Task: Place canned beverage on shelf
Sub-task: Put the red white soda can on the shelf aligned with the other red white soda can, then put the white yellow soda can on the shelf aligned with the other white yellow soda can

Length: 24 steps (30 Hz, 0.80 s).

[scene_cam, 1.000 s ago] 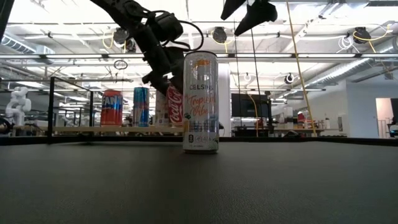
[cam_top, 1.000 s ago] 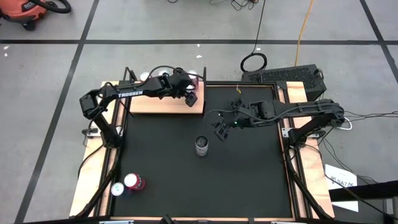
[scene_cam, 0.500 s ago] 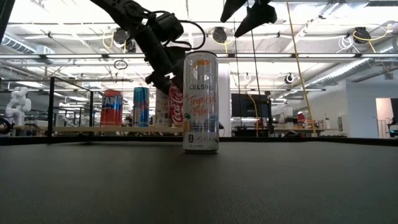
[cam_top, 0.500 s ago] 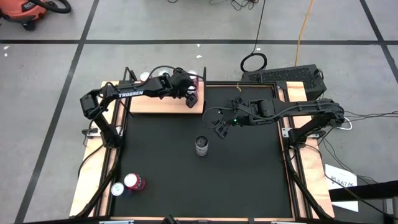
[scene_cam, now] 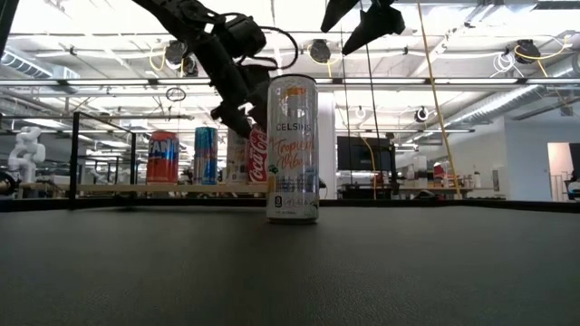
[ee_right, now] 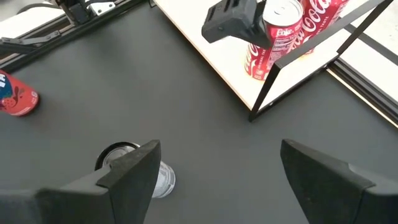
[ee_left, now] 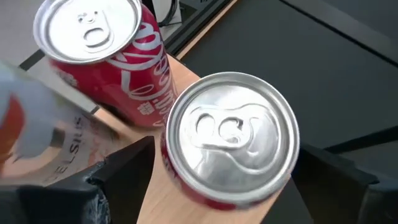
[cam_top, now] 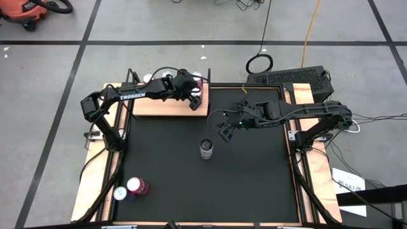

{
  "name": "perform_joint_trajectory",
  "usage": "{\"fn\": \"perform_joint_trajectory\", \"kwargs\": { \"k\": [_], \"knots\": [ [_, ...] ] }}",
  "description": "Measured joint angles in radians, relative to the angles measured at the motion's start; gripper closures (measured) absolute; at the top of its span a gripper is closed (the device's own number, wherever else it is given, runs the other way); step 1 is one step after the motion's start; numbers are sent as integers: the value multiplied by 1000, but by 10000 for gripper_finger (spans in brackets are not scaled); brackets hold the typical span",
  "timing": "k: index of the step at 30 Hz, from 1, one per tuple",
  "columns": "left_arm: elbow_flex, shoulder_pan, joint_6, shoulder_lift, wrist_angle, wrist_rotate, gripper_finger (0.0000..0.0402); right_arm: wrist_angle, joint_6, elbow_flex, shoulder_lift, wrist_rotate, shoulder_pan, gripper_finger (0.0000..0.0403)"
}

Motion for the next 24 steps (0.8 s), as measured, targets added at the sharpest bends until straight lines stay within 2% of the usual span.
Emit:
{"fn": "perform_joint_trajectory", "kwargs": {
  "k": [8,11,19,24],
  "knots": [
    [0,-25,0,-128,-84,-29,49,7,-1,0,0,-28,0,85],
    [0,-57,7,-195,-138,-28,50,22,-35,0,2,-81,0,85],
    [0,-212,-2,-344,-225,-27,50,190,-233,0,64,-266,6,85],
    [0,-365,-36,-361,-218,-6,50,203,-282,0,87,-280,10,85]
  ]
}}
